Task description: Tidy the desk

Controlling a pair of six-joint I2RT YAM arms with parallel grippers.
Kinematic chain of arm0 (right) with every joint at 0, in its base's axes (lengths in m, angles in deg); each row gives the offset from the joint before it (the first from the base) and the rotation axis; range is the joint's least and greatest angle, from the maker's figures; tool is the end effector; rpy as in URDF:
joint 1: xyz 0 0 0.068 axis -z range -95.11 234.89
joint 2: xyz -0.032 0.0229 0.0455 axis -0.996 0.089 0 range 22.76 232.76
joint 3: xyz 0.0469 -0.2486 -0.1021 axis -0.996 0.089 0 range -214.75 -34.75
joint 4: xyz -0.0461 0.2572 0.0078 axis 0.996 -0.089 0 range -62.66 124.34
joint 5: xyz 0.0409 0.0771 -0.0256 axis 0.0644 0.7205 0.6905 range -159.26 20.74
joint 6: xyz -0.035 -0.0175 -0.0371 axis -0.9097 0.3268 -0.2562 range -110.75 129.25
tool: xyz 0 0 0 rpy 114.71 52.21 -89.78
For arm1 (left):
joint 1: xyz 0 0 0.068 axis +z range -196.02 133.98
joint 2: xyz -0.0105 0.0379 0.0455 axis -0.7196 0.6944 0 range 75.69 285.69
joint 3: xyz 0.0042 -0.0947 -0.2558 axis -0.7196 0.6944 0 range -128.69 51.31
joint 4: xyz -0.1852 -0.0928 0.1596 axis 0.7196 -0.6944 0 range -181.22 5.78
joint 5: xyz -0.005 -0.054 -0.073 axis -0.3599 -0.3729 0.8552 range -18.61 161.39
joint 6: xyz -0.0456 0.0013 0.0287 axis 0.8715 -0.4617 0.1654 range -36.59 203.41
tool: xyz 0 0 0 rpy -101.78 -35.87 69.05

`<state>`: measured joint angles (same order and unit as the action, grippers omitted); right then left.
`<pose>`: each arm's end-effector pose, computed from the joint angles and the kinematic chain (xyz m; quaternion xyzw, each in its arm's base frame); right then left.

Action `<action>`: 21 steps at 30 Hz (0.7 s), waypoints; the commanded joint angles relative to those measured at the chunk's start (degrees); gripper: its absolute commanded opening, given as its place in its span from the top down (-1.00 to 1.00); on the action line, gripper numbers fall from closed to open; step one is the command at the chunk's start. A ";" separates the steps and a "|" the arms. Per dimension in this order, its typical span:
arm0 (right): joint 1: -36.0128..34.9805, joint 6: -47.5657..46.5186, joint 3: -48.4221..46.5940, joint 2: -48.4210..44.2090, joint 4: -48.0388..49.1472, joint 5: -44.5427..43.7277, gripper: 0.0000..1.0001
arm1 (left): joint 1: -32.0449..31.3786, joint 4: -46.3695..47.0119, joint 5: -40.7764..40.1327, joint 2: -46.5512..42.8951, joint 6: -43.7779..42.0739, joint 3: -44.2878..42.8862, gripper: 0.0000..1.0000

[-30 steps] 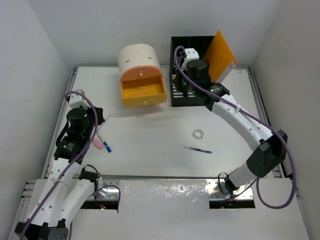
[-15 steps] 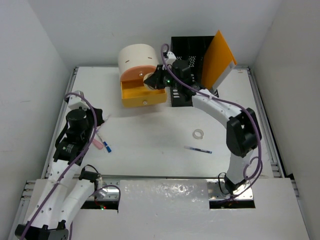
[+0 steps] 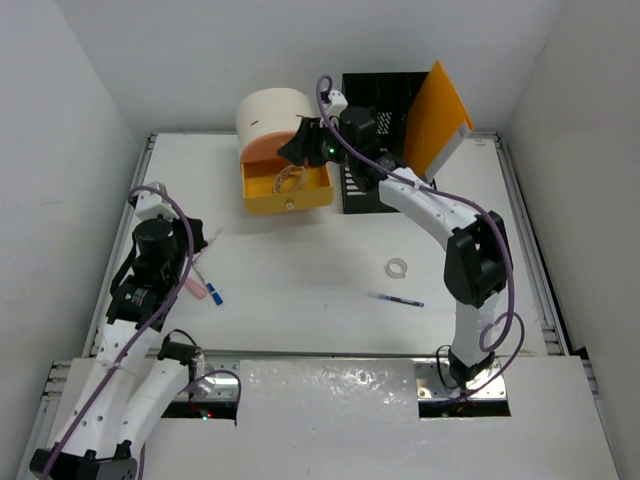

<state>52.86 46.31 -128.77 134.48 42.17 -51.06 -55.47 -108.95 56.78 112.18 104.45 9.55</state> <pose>0.3973 0.2617 0.3229 -0.0685 0.7594 0.4601 0.4549 0.1480 -0.0156 0.3166 -0.1548 0.7983 -0.0504 0.5798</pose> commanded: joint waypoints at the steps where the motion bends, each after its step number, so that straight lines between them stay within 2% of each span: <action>1: -0.31 -6.38 -2.66 -5.79 -5.70 -3.51 -0.06 | -0.39 1.44 -0.86 -0.19 -0.82 -1.22 1.00; 5: -0.49 -11.73 2.77 -12.48 -10.37 -8.60 -0.06 | -0.39 2.41 -0.68 0.16 -0.73 -0.69 1.00; 10: -0.84 -14.82 14.28 -21.18 -21.60 -22.22 -0.08 | -0.39 3.28 -0.15 1.12 -0.82 -0.34 1.00; 15: -0.84 -10.61 28.07 -29.19 -31.45 -36.71 -0.04 | -0.39 4.34 1.16 1.65 -0.65 0.71 1.00; 21: -0.84 -1.47 37.67 -30.08 -39.28 -40.34 0.04 | -0.39 5.13 2.66 2.71 -0.56 0.89 1.00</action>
<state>52.16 39.62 -93.10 104.45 9.54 -86.01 -55.47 -106.90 57.98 114.73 104.45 10.19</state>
